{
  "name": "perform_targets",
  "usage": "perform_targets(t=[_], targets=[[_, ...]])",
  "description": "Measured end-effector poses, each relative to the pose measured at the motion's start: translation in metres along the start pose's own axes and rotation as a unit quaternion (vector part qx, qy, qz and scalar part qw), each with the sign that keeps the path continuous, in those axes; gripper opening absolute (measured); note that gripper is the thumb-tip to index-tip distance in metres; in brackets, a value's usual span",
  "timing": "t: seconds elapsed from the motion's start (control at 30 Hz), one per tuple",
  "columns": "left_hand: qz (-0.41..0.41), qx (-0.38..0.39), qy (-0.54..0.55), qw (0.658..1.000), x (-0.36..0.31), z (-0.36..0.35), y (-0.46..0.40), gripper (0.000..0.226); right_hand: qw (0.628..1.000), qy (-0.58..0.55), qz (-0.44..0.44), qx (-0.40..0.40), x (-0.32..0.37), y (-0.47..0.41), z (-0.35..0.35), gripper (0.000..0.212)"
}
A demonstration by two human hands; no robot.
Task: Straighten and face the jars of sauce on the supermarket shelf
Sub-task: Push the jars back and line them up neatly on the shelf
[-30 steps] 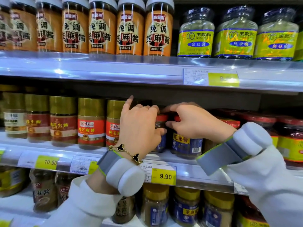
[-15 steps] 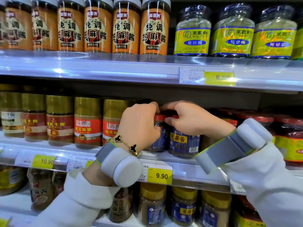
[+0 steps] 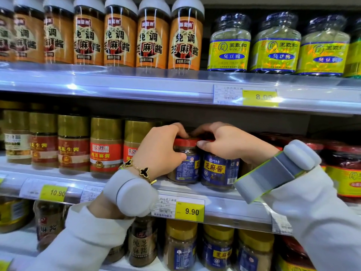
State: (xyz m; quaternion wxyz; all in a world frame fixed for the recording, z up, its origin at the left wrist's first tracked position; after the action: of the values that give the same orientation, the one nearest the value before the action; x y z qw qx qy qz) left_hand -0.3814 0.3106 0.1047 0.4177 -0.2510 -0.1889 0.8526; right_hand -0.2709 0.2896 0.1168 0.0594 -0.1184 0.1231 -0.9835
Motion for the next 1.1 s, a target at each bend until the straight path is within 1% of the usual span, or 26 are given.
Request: perform_targets(t=[0.1,0.2,0.23,0.3,0.4,0.47,0.57,0.67,0.77,0.83,0.97,1.0,1.1], targets=[[0.006,0.045,0.010,0.999,0.002,-0.001,0.000,0.039,1.000,-0.023,-0.005,-0.009,-0.001,0.002,0.003,0.027],[0.005,0.090,-0.036,0.995,-0.004,-0.004,0.004,0.052,0.998,-0.056,-0.001,0.000,0.000,0.002,0.001,0.032],[0.005,0.086,-0.059,0.995,-0.006,-0.004,0.006,0.057,0.998,-0.064,0.005,0.005,0.001,0.002,0.001,0.036],[0.003,0.049,-0.097,0.994,-0.011,-0.002,0.008,0.063,0.997,-0.072,0.011,0.013,0.003,0.002,0.001,0.044],[-0.003,-0.015,-0.128,0.992,-0.015,-0.001,0.008,0.056,0.997,-0.067,0.015,0.031,0.004,0.003,0.000,0.045],[0.001,-0.028,-0.126,0.992,-0.016,0.000,0.007,0.051,0.997,-0.067,0.023,0.032,0.005,0.003,-0.001,0.044],[-0.001,-0.020,-0.087,0.996,-0.014,0.003,0.009,0.044,0.999,-0.039,0.014,0.006,0.003,0.006,0.004,0.047],[-0.004,0.012,-0.019,1.000,-0.011,0.004,0.011,0.040,0.998,0.034,-0.005,-0.058,-0.001,0.015,0.014,0.043],[-0.015,0.032,-0.007,0.999,-0.012,0.002,0.010,0.041,0.986,0.116,-0.010,-0.118,0.001,0.032,0.020,0.033],[-0.025,0.040,-0.012,0.999,-0.014,0.000,0.008,0.044,0.978,0.163,-0.008,-0.127,0.004,0.041,0.016,0.035],[-0.020,0.058,-0.041,0.997,-0.013,-0.006,0.005,0.065,0.982,0.149,-0.001,-0.120,0.003,0.045,0.016,0.033],[-0.016,0.053,-0.042,0.998,-0.013,-0.006,0.005,0.065,0.983,0.140,0.002,-0.116,0.003,0.045,0.018,0.031],[-0.007,0.004,-0.032,0.999,-0.014,-0.004,0.008,0.056,0.988,0.109,0.009,-0.109,-0.001,0.046,0.022,0.025]])
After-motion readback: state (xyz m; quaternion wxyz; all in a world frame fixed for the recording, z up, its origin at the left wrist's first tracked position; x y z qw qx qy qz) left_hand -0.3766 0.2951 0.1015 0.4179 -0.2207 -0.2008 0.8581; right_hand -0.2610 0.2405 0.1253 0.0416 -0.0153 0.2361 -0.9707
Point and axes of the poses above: each hand's wrist, its own y-axis away from the middle knuckle, its own z-axis out of the back of the hand, x = y × z, the point moved 9 cm from there along -y, towards the middle knuckle, and after that the axes turned 12 degrees about x, right-handed, at the moved point
